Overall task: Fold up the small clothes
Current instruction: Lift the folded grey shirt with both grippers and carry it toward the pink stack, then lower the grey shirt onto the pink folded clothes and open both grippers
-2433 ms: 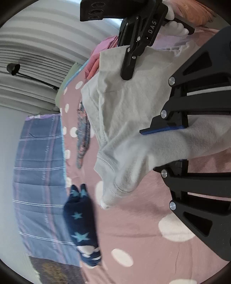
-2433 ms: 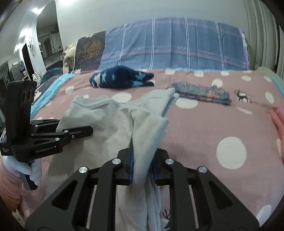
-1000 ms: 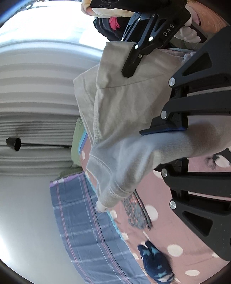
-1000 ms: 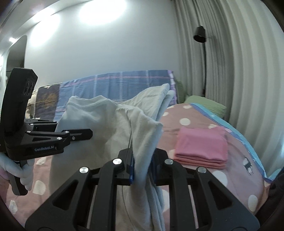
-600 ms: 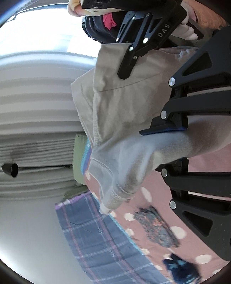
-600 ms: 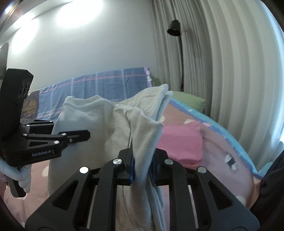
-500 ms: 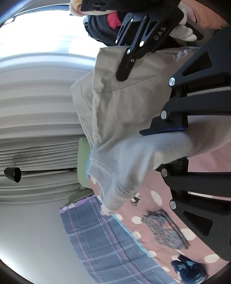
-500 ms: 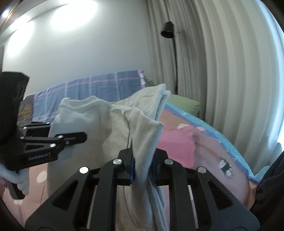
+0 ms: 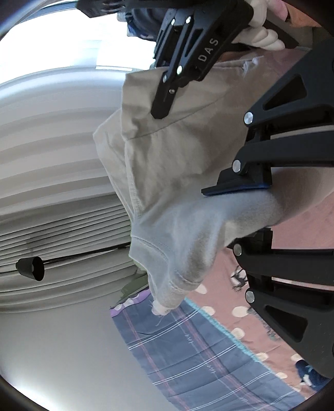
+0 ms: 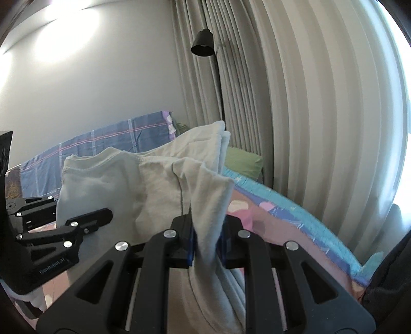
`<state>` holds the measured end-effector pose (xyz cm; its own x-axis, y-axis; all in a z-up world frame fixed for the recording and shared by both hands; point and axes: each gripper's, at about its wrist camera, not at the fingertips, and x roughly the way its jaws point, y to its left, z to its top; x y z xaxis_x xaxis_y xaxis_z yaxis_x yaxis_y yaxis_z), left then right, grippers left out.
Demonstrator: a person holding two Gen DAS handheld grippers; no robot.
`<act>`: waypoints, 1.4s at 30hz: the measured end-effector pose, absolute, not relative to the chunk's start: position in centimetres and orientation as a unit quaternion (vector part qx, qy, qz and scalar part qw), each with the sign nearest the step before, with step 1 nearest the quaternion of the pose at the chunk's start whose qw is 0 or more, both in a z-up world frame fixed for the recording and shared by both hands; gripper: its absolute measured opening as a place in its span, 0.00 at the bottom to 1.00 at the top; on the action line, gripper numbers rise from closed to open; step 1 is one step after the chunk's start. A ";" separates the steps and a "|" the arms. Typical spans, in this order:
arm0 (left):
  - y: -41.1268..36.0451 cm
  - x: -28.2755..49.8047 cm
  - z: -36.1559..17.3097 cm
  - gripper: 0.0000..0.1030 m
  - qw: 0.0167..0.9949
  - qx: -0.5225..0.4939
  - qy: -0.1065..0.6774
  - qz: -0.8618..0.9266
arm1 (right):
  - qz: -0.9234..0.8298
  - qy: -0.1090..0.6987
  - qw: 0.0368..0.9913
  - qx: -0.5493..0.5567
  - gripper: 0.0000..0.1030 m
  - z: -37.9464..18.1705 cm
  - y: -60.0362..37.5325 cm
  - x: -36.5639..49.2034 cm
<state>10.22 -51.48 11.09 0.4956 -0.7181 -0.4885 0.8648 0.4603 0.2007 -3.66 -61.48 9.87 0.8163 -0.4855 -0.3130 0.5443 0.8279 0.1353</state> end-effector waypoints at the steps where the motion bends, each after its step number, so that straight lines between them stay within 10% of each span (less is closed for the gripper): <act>1: -51.9 10.6 11.3 0.20 0.838 0.216 0.169 -0.472 | -0.278 0.135 0.945 0.105 0.14 10.3 -61.8 -3.1; 10: -56.9 15.1 11.3 0.20 0.847 0.207 0.173 -0.459 | -0.330 0.156 0.927 0.087 0.14 11.2 -65.6 3.1; 12: -58.2 17.1 9.5 0.35 0.853 0.215 0.183 -0.439 | -0.338 0.176 0.920 0.092 0.16 10.1 -66.7 5.2; 15: -59.5 19.3 4.9 0.48 0.862 0.260 0.216 -0.378 | -0.399 0.256 0.875 0.094 0.45 6.3 -69.5 8.6; 24: -59.0 16.1 -6.6 0.47 0.814 0.348 0.229 -0.405 | -0.364 0.345 0.859 0.102 0.34 -8.0 -67.6 6.3; 31: -58.4 14.6 -5.0 0.43 0.824 0.363 0.212 -0.379 | -0.366 0.368 0.847 0.109 0.35 -7.3 -67.9 7.4; 36: -52.9 11.6 -2.9 0.59 0.825 0.287 0.210 -0.440 | -0.345 0.354 0.859 0.131 0.35 -4.8 -64.0 2.8; 40: -47.9 9.7 -1.8 0.71 0.832 0.209 0.225 -0.461 | -0.323 0.301 0.891 0.102 0.72 -2.2 -57.7 -1.9; 42: -45.2 8.8 -1.3 0.81 0.839 0.167 0.230 -0.464 | -0.319 0.282 0.899 0.102 0.74 -1.2 -54.8 -4.2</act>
